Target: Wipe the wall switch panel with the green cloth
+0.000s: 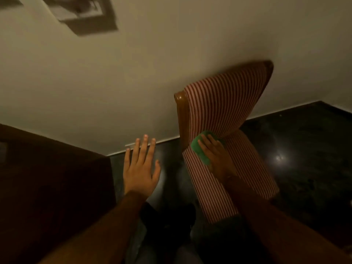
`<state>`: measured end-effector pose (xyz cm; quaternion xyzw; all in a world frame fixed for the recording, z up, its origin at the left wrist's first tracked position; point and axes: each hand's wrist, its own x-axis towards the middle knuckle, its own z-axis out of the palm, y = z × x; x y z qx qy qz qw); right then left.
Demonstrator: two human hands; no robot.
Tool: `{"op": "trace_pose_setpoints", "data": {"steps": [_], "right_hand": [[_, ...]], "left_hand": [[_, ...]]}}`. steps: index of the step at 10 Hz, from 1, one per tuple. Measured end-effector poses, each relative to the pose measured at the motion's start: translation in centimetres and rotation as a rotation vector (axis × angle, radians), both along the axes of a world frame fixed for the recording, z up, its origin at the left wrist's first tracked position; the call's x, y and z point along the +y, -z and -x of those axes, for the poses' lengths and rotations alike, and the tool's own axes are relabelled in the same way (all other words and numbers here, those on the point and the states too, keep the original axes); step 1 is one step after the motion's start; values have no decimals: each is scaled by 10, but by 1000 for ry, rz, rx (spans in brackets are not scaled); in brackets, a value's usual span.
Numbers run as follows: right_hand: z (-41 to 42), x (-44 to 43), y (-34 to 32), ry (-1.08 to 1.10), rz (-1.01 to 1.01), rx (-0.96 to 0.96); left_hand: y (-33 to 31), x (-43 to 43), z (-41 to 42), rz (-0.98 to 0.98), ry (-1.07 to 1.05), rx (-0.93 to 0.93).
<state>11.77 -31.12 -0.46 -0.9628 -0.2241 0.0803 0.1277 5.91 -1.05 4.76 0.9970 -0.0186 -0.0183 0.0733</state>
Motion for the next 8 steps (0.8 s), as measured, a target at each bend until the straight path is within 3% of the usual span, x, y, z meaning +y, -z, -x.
{"op": "trace_pose_setpoints", "data": {"steps": [1, 4, 6, 8], "right_hand": [[5, -19, 59, 49, 106, 209], [11, -38, 169, 271, 217, 464], [31, -12, 187, 307, 327, 482], [18, 7, 143, 327, 354, 431]], "left_hand": [[37, -11, 5, -3, -3, 47], [125, 3, 25, -83, 45, 102], [127, 19, 25, -130, 39, 152], [84, 33, 11, -102, -22, 89]]}}
